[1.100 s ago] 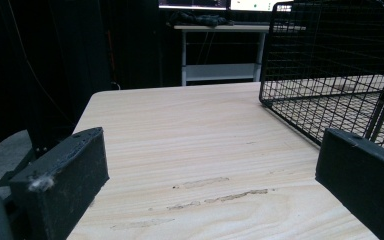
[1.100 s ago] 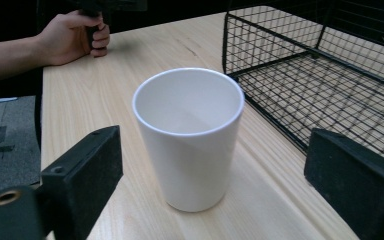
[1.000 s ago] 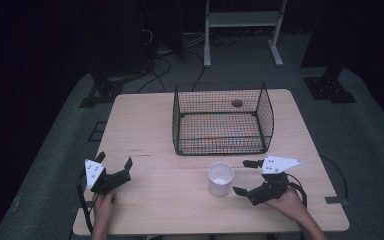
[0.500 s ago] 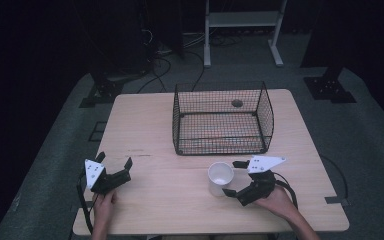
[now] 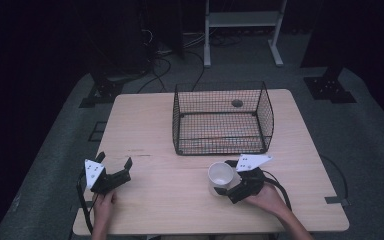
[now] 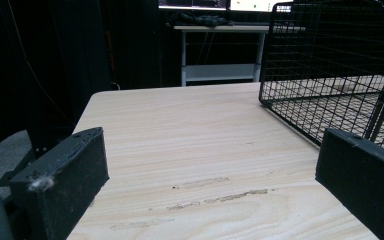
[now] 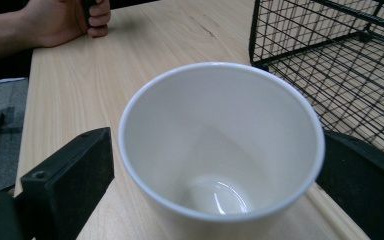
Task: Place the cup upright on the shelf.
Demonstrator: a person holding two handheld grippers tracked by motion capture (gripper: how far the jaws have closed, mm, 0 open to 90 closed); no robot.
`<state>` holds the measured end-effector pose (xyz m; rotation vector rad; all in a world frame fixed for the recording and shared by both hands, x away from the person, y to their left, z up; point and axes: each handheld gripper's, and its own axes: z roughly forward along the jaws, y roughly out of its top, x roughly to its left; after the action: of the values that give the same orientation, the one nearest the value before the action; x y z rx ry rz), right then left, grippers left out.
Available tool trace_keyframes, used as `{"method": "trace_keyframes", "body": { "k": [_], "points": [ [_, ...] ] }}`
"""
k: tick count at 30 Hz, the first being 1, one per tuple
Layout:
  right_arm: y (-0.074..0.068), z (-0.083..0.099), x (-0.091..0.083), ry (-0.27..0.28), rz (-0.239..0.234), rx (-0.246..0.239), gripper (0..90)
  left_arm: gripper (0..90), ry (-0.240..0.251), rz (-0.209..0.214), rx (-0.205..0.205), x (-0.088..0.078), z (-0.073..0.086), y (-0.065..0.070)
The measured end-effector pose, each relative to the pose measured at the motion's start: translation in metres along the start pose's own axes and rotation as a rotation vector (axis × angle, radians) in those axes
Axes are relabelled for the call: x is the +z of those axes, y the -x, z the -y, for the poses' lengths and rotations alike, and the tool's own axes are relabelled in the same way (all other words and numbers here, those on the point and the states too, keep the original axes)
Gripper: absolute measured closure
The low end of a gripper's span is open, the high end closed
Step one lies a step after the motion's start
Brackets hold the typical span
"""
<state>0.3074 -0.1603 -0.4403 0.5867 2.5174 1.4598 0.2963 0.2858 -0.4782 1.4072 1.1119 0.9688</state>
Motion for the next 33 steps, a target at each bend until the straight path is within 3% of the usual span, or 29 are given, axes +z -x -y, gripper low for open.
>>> {"method": "trace_keyframes", "body": {
  "k": [4, 11, 16, 23, 33],
  "points": [
    [0.0, -0.001, 0.004, -0.007, 0.004, -0.002, 3.5, 0.0, 0.001, 0.0, 0.0, 0.0, 0.0, 0.0],
    [0.003, -0.001, 0.003, 0.002, -0.014, -0.002, 18.7, 0.0, 0.001, 0.0, 0.002, 0.0, 0.0, 0.0],
    [0.002, -0.002, 0.002, 0.005, -0.014, -0.009, 19.5, 0.0, 0.001, 0.0, 0.001, 0.0, 0.0, 0.0],
    [0.009, -0.008, -0.01, 0.047, -0.038, 0.035, 19.7, 0.0, 0.001, 0.0, 0.001, 0.0, 0.0, 0.0],
    [0.02, -0.021, -0.025, 0.046, -0.048, 0.049, 19.7, 0.0, -0.001, -0.003, 0.005, 0.0, 0.0, 0.001]
  ]
}}
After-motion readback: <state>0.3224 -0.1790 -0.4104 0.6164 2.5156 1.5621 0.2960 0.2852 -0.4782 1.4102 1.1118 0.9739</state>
